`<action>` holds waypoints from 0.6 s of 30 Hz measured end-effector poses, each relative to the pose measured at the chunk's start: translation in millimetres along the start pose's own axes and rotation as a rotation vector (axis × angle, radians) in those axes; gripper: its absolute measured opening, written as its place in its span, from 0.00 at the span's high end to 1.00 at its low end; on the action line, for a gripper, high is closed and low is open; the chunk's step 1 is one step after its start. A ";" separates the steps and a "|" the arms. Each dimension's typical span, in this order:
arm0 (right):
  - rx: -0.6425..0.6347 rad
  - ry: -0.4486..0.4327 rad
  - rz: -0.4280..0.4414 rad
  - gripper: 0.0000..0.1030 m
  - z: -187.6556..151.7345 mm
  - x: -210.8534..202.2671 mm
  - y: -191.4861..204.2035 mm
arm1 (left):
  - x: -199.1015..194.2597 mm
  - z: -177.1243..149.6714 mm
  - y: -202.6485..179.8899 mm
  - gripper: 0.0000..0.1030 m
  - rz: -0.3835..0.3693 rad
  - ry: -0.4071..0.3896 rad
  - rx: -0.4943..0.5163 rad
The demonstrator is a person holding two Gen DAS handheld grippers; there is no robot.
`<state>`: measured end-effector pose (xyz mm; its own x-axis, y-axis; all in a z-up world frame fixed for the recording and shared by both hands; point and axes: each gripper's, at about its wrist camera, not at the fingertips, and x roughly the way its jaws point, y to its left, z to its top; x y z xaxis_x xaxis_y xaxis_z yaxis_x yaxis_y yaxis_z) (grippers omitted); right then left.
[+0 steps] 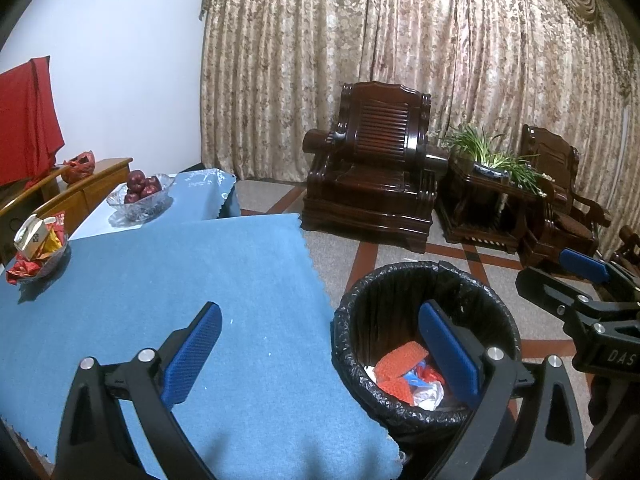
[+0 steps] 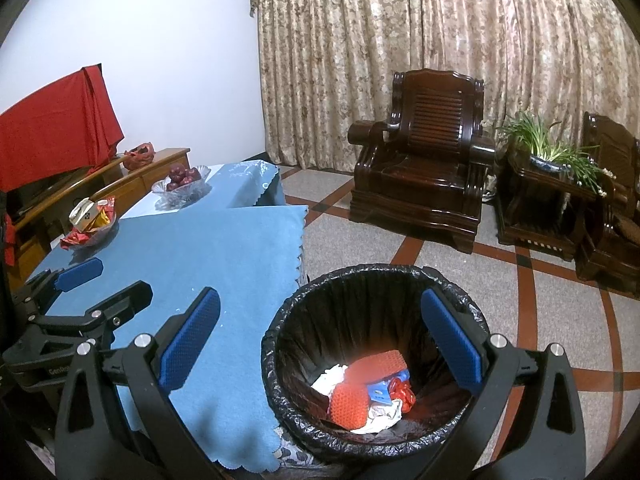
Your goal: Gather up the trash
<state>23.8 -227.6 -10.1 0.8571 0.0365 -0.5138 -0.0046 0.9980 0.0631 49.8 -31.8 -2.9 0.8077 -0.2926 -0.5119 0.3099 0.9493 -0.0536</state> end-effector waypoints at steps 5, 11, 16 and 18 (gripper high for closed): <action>0.001 0.002 -0.001 0.05 -4.4 0.4 -0.9 | -0.4 0.5 0.8 0.06 0.001 0.000 0.000; 0.005 0.006 -0.002 0.05 -13.8 4.0 -2.2 | -0.9 -1.1 -0.9 0.06 0.003 0.002 0.001; 0.005 0.007 -0.002 0.05 -13.4 4.0 -1.8 | 0.4 -8.7 1.2 0.06 0.003 0.006 0.001; 0.006 0.008 -0.002 0.05 -13.9 3.9 -1.6 | -0.7 -12.8 3.5 0.06 0.005 0.006 0.001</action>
<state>20.0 -228.3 -24.1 0.8532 0.0352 -0.5203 -0.0002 0.9977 0.0673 43.8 -26.8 -13.7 0.8060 -0.2874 -0.5175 0.3068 0.9505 -0.0501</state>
